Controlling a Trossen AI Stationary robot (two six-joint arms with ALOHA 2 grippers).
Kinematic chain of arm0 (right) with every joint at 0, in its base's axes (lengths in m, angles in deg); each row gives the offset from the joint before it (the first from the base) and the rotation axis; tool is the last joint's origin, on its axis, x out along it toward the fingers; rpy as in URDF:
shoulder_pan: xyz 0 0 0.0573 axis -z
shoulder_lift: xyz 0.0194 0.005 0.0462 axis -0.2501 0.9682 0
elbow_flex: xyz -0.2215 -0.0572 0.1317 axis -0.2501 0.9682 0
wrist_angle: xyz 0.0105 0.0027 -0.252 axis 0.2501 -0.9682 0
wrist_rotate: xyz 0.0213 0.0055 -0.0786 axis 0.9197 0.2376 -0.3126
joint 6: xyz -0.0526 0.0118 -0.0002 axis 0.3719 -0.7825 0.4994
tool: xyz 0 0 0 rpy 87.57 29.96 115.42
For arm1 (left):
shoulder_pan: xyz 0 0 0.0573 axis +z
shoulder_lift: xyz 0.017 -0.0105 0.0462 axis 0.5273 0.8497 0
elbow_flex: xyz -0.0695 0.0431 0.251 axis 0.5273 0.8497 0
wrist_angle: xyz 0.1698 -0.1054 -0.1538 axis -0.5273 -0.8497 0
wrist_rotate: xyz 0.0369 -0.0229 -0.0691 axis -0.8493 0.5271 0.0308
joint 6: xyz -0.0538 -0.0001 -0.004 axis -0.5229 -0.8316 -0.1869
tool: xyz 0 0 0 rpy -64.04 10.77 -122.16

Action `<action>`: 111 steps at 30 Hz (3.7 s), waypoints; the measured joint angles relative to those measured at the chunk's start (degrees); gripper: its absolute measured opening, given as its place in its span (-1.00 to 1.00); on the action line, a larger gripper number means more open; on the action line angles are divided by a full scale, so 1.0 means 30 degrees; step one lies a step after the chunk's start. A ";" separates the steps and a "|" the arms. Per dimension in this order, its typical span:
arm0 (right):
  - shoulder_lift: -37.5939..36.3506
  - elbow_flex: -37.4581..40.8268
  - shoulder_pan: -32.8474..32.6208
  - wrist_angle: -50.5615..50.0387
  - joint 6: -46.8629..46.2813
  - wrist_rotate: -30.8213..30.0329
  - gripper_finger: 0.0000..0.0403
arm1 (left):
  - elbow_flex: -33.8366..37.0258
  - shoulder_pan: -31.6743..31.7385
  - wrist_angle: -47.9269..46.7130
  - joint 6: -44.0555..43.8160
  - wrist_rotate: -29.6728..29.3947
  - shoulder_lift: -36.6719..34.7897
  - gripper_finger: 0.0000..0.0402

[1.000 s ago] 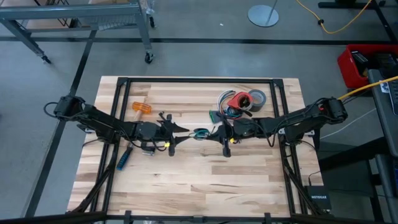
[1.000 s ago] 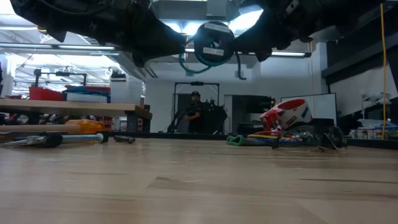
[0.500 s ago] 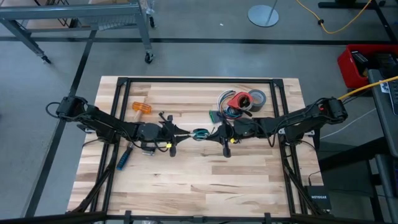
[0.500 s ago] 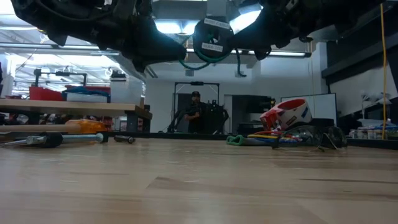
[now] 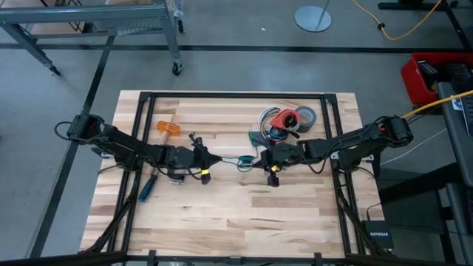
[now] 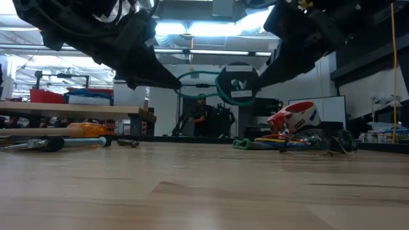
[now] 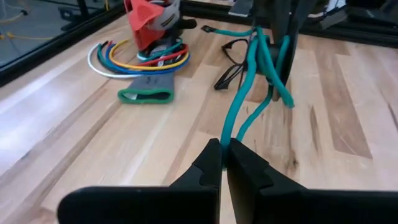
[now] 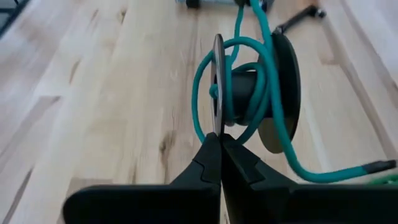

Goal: Coil cords
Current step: Uncoil the green wire from the spool

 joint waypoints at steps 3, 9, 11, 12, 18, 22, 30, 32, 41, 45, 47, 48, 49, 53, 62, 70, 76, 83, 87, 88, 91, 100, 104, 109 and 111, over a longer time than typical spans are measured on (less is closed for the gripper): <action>0.0000 0.0000 0.0000 -0.0470 -0.0041 -0.0006 -1.00 | 0.0000 0.0220 -0.0219 0.0030 -0.0012 -0.0023 -0.99; 0.0000 -0.0036 0.0007 -0.0926 -0.0414 -0.0160 -1.00 | -0.0079 0.0763 -0.3561 -0.1920 -0.0246 -0.0451 -0.99; 0.0000 -0.0036 0.0007 -0.0850 -0.0434 -0.0175 -1.00 | -0.0095 0.0901 -0.4559 -0.2433 -0.0242 -0.0523 -0.99; 0.0000 -0.0036 0.0013 -0.0766 -0.0442 -0.0182 -1.00 | -0.0102 0.0944 -0.4918 -0.2756 -0.0242 -0.0525 -0.99; 0.0007 -0.0022 0.0022 -0.0459 -0.0458 -0.0233 -1.00 | -0.0089 0.1331 -0.6169 -0.5072 -0.0275 -0.0532 -1.00; 0.0044 0.0097 -0.0080 -0.0870 -0.0377 -0.0460 -1.00 | 0.0140 0.1804 -0.7400 -0.7292 0.0776 -0.0396 -0.99; 0.0000 0.0050 -0.0029 0.0879 -0.0117 -0.1644 -1.00 | 0.0056 0.2060 -0.7148 -0.7408 0.4077 -0.0476 -0.99; 0.0000 0.0051 -0.0029 0.1517 0.0349 -0.1872 -1.00 | 0.0044 0.1959 -0.6155 -0.6462 0.4195 -0.0474 -0.99; -0.0029 0.0036 0.0513 0.2901 0.1320 -0.1847 -1.00 | 0.0029 0.0514 0.1601 -0.0060 0.5567 -0.0444 -0.98; -0.0029 0.0036 0.0670 0.2835 0.1254 -0.0689 -1.00 | 0.0022 0.0036 0.3433 0.1118 0.5602 -0.0481 -0.98; -0.0029 0.0036 0.0648 0.2881 0.1245 -0.0270 -1.00 | 0.0022 0.0010 0.3439 0.1007 0.5609 -0.0481 -0.98; -0.0029 0.0036 0.0645 0.2988 0.1239 -0.0142 -1.00 | 0.0022 0.0010 0.3445 0.0735 0.5616 -0.0481 -0.98; -0.0029 0.0036 0.0627 0.3092 0.1232 0.0055 -1.00 | 0.0022 0.0017 0.3425 0.0583 0.5609 -0.0476 -0.98; -0.0036 0.0036 0.0634 0.3928 0.1218 0.0704 -1.00 | 0.0022 0.0069 0.3265 0.0189 0.5587 -0.0408 -0.98; -0.0036 0.0029 0.0656 0.4902 0.1262 0.1017 -1.00 | 0.0022 0.0024 0.3286 0.0658 0.4997 -0.0408 -0.98; -0.0036 0.0029 0.0656 0.4910 0.1262 0.1013 -1.00 | 0.0022 0.0082 0.3308 0.0288 0.4983 -0.0408 -0.98; -0.0036 0.0022 0.0656 0.4902 0.1269 0.1042 -1.00 | 0.0022 0.0091 0.3300 0.1845 0.3263 -0.0408 -0.98; -0.0036 0.0022 0.0656 0.4902 0.1269 0.1427 -1.00 | 0.0022 0.1341 0.3300 -0.0363 0.1692 -0.0408 -0.66; -0.0036 0.0022 0.0656 0.4873 0.1281 0.1262 -1.00 | 0.0022 0.1816 0.3301 -0.0523 0.2171 -0.0408 -0.37; -0.0036 0.0022 0.0656 0.4870 0.1308 0.0938 -1.00 | 0.0022 0.1754 0.3300 -0.0532 0.2694 -0.0408 -0.32; -0.0036 0.0018 0.0877 0.4862 0.1444 -0.0051 -1.00 | 0.0022 0.1306 0.3297 -0.0476 0.4117 -0.0415 -0.23; -0.0036 0.0015 0.1239 0.5649 0.1108 0.0246 -1.00 | 0.0015 0.0357 0.3308 0.0175 0.4399 -0.0415 -0.29; -0.0036 0.0015 0.1239 0.6561 0.0718 0.1031 -1.00 | 0.0017 0.0472 0.3831 0.0179 0.4148 -0.0415 -0.31; -0.0036 0.0015 0.1239 0.7088 0.0679 0.1158 -1.00 | 0.0015 0.0470 0.5254 0.0183 0.4119 -0.0415 -0.31; -0.0036 0.0015 0.1239 0.7096 0.0679 0.1158 -1.00 | 0.0000 0.0472 0.5365 0.0183 0.4130 -0.0430 -0.31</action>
